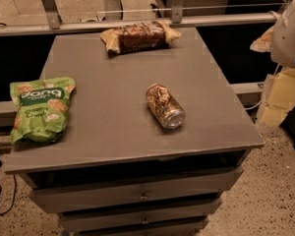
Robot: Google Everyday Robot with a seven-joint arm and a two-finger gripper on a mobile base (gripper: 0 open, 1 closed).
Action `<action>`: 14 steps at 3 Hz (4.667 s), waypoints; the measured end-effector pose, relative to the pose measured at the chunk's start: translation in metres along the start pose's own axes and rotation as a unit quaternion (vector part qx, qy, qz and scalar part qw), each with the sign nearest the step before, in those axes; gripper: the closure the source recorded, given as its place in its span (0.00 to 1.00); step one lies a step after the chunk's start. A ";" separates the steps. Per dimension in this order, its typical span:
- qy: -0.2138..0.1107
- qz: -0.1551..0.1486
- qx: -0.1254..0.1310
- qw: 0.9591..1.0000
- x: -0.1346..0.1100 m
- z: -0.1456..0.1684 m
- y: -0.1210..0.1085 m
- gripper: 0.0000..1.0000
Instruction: Pick orange can
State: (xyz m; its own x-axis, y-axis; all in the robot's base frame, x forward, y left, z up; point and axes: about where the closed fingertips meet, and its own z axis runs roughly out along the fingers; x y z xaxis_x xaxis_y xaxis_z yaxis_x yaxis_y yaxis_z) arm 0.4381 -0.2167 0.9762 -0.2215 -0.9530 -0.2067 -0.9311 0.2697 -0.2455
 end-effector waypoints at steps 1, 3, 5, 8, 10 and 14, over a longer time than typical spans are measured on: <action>0.000 0.000 0.000 1.000 0.000 0.000 0.000 0.00; -0.043 0.028 -0.017 0.999 -0.028 0.031 -0.010 0.00; -0.067 0.123 -0.030 0.990 -0.078 0.090 -0.021 0.00; -0.072 0.247 -0.055 0.965 -0.144 0.162 -0.020 0.00; -0.062 0.266 -0.050 0.961 -0.163 0.194 -0.013 0.41; -0.252 0.160 -0.044 0.953 -0.166 0.123 -0.059 1.00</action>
Offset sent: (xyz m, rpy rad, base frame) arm 0.0147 0.0127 -0.0133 0.0702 0.0167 0.0005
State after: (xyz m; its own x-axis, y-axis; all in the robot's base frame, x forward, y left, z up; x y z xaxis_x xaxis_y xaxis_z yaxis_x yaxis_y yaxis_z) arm 0.5652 -0.0577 0.9082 -0.3506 -0.6308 -0.6922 -0.8650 0.5014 -0.0187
